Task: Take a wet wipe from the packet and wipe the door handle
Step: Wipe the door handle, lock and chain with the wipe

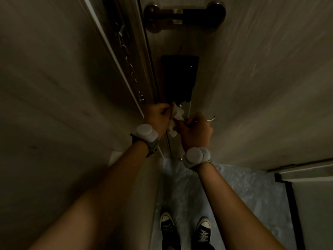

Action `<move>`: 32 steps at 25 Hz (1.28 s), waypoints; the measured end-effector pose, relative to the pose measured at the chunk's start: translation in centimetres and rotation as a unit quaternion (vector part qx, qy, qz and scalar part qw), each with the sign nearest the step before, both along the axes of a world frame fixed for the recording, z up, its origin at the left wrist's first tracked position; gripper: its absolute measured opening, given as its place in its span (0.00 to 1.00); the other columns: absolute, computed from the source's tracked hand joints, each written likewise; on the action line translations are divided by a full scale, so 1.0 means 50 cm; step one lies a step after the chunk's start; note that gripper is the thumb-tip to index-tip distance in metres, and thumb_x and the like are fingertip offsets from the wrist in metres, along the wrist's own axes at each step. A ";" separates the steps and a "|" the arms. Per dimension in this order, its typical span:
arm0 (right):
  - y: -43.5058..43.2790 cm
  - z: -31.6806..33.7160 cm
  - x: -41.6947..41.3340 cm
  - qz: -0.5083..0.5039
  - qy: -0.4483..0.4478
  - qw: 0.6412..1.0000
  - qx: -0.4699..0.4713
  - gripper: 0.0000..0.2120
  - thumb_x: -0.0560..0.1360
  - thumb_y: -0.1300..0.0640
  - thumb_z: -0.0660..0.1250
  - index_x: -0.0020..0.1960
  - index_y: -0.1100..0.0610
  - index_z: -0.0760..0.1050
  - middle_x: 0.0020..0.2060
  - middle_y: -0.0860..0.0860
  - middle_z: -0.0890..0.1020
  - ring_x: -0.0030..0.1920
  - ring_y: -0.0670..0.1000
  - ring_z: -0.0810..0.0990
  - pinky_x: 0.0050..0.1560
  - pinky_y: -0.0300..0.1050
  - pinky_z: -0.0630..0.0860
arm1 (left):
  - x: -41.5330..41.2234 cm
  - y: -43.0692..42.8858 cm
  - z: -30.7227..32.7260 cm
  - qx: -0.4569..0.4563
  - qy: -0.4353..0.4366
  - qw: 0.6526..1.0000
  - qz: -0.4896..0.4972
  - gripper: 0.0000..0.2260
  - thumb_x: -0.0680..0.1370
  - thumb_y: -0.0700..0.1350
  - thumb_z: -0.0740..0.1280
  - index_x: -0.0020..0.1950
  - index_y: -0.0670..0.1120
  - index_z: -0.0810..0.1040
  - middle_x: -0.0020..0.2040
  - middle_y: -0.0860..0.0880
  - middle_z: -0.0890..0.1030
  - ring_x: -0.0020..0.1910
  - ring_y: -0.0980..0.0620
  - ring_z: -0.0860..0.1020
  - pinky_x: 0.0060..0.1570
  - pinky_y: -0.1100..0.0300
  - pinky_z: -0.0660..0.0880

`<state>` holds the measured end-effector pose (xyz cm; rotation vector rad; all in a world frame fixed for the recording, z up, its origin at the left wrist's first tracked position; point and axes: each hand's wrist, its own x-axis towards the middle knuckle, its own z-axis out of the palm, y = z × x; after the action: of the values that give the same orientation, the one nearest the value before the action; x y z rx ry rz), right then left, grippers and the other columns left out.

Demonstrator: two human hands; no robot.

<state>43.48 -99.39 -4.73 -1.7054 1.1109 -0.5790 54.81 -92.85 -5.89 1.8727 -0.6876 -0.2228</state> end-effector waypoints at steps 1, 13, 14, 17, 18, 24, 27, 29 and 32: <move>0.000 0.000 -0.001 -0.001 -0.001 1.000 -0.001 0.21 0.69 0.56 0.76 0.31 0.47 0.63 0.33 0.57 0.83 0.38 0.58 0.84 0.39 0.60 0.80 | -0.002 0.003 0.000 0.004 0.005 1.000 -0.008 0.08 0.77 0.43 0.66 0.43 0.51 0.84 0.34 0.56 0.81 0.31 0.70 0.78 0.33 0.77 0.72; -0.034 0.005 -0.054 0.022 0.034 0.999 -0.018 0.25 0.65 0.59 0.79 0.30 0.49 0.60 0.31 0.46 0.75 0.37 0.52 0.76 0.37 0.42 0.67 | -0.046 0.034 -0.007 0.034 0.114 0.992 -0.035 0.09 0.74 0.46 0.73 0.36 0.59 0.84 0.34 0.59 0.84 0.37 0.60 0.83 0.39 0.66 0.79; -0.039 0.006 -0.060 0.020 0.035 0.999 -0.016 0.25 0.65 0.60 0.78 0.29 0.49 0.61 0.29 0.44 0.73 0.37 0.52 0.76 0.37 0.43 0.67 | -0.053 0.033 -0.009 0.036 0.130 0.991 -0.027 0.07 0.74 0.46 0.73 0.36 0.56 0.84 0.34 0.57 0.84 0.38 0.58 0.84 0.41 0.62 0.81; -0.059 0.007 -0.075 0.016 0.034 0.999 -0.034 0.25 0.67 0.63 0.76 0.28 0.50 0.60 0.26 0.45 0.70 0.34 0.51 0.74 0.36 0.48 0.70 | -0.075 0.023 -0.011 0.034 0.152 0.988 -0.009 0.04 0.74 0.46 0.74 0.38 0.52 0.84 0.36 0.52 0.85 0.38 0.53 0.85 0.44 0.54 0.83; -0.065 0.007 -0.080 0.012 0.029 0.999 -0.041 0.25 0.68 0.64 0.75 0.27 0.50 0.60 0.26 0.47 0.70 0.32 0.50 0.73 0.35 0.49 0.71 | -0.083 0.019 -0.010 0.038 0.150 0.988 -0.008 0.05 0.74 0.46 0.73 0.39 0.49 0.84 0.36 0.49 0.85 0.38 0.52 0.85 0.44 0.53 0.83; -0.096 0.009 -0.111 0.006 0.021 0.999 -0.040 0.24 0.70 0.61 0.76 0.27 0.52 0.61 0.27 0.53 0.71 0.32 0.55 0.73 0.37 0.57 0.75 | -0.123 -0.006 -0.012 0.043 0.161 0.986 0.000 0.09 0.75 0.48 0.72 0.41 0.43 0.84 0.38 0.43 0.86 0.38 0.48 0.85 0.44 0.44 0.83; -0.107 0.007 -0.129 0.005 0.011 0.999 -0.041 0.19 0.72 0.62 0.74 0.30 0.57 0.66 0.28 0.56 0.74 0.33 0.60 0.78 0.37 0.56 0.78 | -0.142 -0.027 -0.017 0.031 0.155 0.987 0.007 0.10 0.75 0.48 0.72 0.39 0.42 0.84 0.36 0.43 0.85 0.36 0.46 0.85 0.43 0.42 0.82; -0.114 0.008 -0.141 0.006 0.006 0.999 -0.049 0.18 0.72 0.60 0.74 0.31 0.58 0.67 0.28 0.54 0.73 0.30 0.52 0.75 0.34 0.48 0.75 | -0.151 -0.042 -0.020 0.030 0.153 0.988 0.006 0.10 0.75 0.49 0.72 0.37 0.44 0.84 0.34 0.44 0.85 0.36 0.46 0.85 0.42 0.41 0.82; -0.136 0.012 -0.155 0.002 0.001 0.999 -0.044 0.20 0.73 0.61 0.74 0.30 0.53 0.66 0.28 0.53 0.76 0.33 0.54 0.80 0.37 0.51 0.79 | -0.164 -0.061 -0.027 0.030 0.144 0.989 0.010 0.08 0.75 0.49 0.72 0.37 0.47 0.83 0.34 0.44 0.85 0.35 0.44 0.84 0.42 0.40 0.81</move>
<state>35.73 -106.17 -4.14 -1.7836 1.0965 -0.6315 46.59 -95.91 -7.24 1.8547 -0.4679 -0.4936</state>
